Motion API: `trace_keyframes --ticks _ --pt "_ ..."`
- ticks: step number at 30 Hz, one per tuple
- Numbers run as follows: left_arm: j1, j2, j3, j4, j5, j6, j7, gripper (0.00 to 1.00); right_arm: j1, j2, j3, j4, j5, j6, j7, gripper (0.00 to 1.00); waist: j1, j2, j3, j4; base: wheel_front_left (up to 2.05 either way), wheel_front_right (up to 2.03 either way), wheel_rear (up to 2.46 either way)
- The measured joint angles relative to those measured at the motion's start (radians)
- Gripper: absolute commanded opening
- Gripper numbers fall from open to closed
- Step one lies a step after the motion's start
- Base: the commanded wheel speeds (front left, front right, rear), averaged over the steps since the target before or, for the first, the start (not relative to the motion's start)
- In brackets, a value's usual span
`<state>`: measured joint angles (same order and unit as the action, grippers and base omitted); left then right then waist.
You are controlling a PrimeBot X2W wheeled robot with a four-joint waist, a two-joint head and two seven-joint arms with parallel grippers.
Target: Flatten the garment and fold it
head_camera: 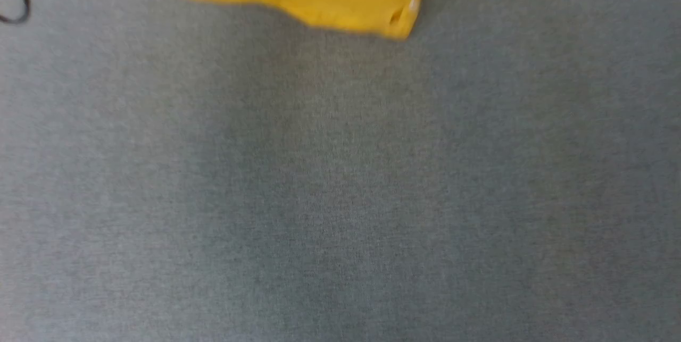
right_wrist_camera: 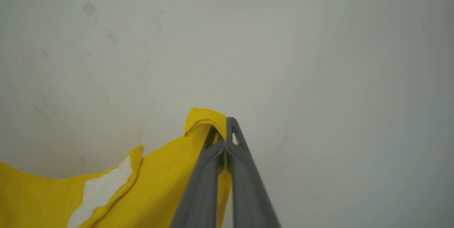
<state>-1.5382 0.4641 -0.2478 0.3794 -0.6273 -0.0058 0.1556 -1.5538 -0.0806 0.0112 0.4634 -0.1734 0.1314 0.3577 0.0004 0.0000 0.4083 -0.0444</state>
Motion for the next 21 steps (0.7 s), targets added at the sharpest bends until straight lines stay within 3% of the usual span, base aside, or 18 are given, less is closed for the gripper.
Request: trace_keyframes --ticks 5,12,21 --pt "-0.076 -0.002 0.01 0.053 0.004 -0.047 -0.081 0.0 -0.14 -0.047 0.021 0.063 -0.076 0.0 -0.09 0.0 -0.0001 0.0 0.1 0.005 0.0 0.0 0.0" --pt "-0.092 -0.016 0.013 0.123 -0.015 -0.097 -0.213 0.0 -0.216 -0.138 0.074 0.138 -0.157 0.0 -0.168 0.0 -0.0001 0.0 0.205 0.027 0.0 0.0 0.0" --pt "-0.076 -0.002 -0.006 0.163 -0.071 -0.117 -0.326 0.0 -0.254 -0.189 0.16 0.147 -0.176 0.0 -0.258 0.0 -0.0003 0.0 0.306 0.064 0.0 0.0 0.0"
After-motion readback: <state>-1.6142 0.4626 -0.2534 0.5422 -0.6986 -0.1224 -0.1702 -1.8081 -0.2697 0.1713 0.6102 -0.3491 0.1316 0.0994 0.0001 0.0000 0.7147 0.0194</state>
